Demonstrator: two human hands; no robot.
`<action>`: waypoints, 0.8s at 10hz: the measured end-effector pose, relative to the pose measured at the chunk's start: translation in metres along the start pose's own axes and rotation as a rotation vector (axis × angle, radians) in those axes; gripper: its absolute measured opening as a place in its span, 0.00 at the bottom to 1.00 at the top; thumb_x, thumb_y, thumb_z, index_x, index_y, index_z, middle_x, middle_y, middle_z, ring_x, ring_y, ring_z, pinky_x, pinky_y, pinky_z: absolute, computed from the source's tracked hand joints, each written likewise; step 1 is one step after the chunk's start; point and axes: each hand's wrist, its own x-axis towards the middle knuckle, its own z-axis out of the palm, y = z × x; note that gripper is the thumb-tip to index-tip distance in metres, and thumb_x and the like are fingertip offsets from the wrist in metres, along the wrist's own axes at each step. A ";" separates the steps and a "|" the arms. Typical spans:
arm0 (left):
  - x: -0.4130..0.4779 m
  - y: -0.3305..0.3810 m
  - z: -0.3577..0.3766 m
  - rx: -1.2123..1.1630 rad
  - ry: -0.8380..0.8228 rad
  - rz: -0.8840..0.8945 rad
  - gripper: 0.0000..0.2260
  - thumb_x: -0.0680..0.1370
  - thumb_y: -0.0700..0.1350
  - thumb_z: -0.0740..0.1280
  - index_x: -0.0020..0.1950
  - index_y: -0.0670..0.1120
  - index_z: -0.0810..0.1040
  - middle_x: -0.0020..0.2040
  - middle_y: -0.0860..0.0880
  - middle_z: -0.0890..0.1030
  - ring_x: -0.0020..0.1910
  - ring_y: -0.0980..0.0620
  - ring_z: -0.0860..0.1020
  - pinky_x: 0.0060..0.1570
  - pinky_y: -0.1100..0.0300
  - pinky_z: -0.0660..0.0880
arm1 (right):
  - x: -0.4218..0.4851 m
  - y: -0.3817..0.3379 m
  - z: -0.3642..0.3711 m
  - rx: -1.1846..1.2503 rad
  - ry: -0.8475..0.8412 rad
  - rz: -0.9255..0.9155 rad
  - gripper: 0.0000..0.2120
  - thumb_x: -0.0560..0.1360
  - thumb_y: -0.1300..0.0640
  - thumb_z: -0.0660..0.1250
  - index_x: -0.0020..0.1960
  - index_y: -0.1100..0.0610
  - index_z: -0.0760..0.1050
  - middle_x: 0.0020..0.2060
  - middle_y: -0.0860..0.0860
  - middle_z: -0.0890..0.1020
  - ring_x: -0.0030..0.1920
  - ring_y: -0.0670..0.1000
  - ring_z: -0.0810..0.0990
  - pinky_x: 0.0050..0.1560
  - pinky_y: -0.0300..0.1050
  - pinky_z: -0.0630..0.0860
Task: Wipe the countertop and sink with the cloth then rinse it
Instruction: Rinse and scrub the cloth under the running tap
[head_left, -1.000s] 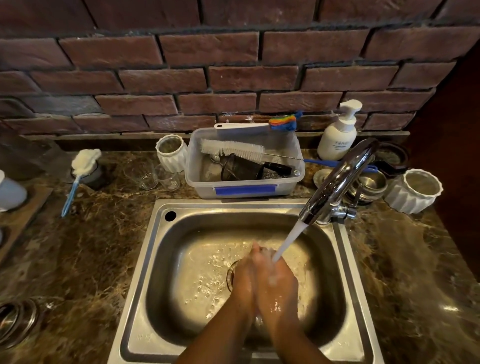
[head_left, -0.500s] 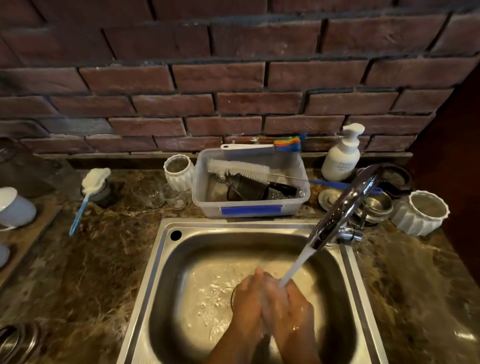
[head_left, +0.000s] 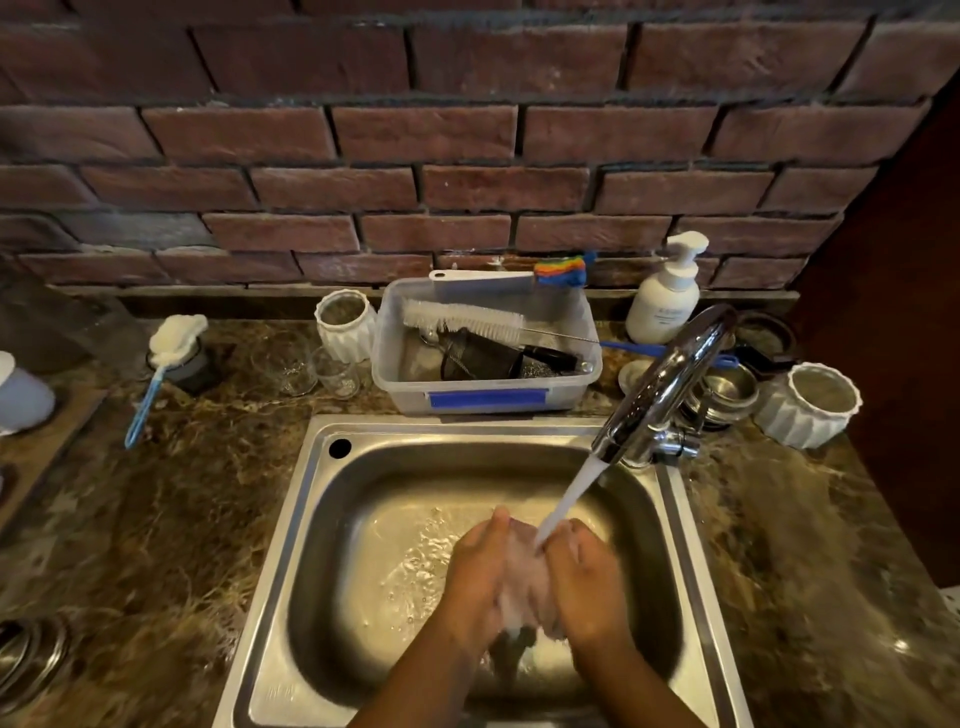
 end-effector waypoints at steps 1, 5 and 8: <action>0.000 -0.010 0.008 -0.035 -0.069 -0.131 0.16 0.78 0.55 0.69 0.51 0.41 0.79 0.38 0.44 0.81 0.37 0.46 0.82 0.46 0.53 0.77 | -0.022 -0.009 0.020 -0.184 -0.061 -0.085 0.17 0.83 0.47 0.60 0.44 0.56 0.79 0.36 0.51 0.85 0.35 0.46 0.82 0.40 0.42 0.79; 0.007 -0.005 -0.013 0.011 -0.066 0.099 0.21 0.84 0.52 0.61 0.60 0.34 0.77 0.53 0.33 0.84 0.49 0.38 0.85 0.50 0.46 0.82 | 0.012 0.007 0.005 -0.007 0.117 -0.023 0.12 0.83 0.55 0.60 0.44 0.54 0.78 0.36 0.50 0.83 0.36 0.49 0.81 0.33 0.37 0.71; -0.016 -0.010 0.008 -0.152 -0.184 -0.109 0.16 0.82 0.65 0.56 0.58 0.60 0.78 0.52 0.53 0.80 0.49 0.61 0.81 0.56 0.57 0.80 | 0.007 0.001 0.022 -0.145 0.064 -0.087 0.11 0.75 0.45 0.70 0.39 0.50 0.79 0.34 0.48 0.84 0.37 0.47 0.84 0.40 0.47 0.83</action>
